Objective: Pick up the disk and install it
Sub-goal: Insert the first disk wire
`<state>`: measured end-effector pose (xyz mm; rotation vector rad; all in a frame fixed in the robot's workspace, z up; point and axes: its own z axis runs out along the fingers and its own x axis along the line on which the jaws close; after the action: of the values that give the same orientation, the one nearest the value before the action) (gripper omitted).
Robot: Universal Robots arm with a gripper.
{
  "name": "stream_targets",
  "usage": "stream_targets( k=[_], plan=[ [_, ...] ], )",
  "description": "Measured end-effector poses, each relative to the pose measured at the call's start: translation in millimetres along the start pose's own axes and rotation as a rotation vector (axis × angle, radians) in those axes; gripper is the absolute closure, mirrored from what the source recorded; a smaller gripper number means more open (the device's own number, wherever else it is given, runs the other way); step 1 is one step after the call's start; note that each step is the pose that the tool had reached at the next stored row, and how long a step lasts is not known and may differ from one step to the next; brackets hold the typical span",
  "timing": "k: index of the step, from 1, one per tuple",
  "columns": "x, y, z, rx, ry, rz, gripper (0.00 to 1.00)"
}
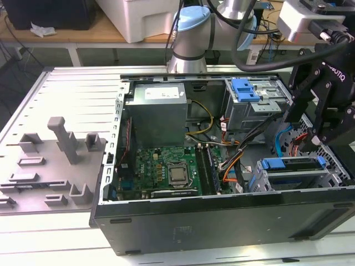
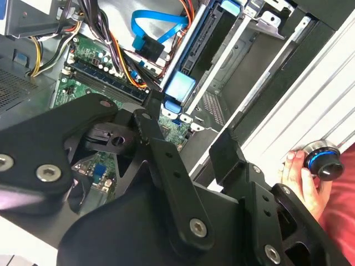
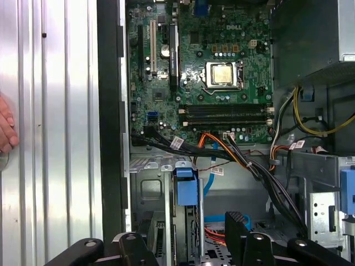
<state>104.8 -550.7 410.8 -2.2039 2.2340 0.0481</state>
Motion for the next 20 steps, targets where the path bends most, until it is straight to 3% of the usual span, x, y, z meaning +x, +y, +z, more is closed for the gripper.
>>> stream_targets(
  k=[16, 20],
  plan=[
    [0.0, -0.2, 0.9, 0.0000, -0.0001, 0.000, 0.38],
    [-0.1, -3.9, 0.9, 0.0000, 0.0001, 0.001, 0.38]
  ],
)
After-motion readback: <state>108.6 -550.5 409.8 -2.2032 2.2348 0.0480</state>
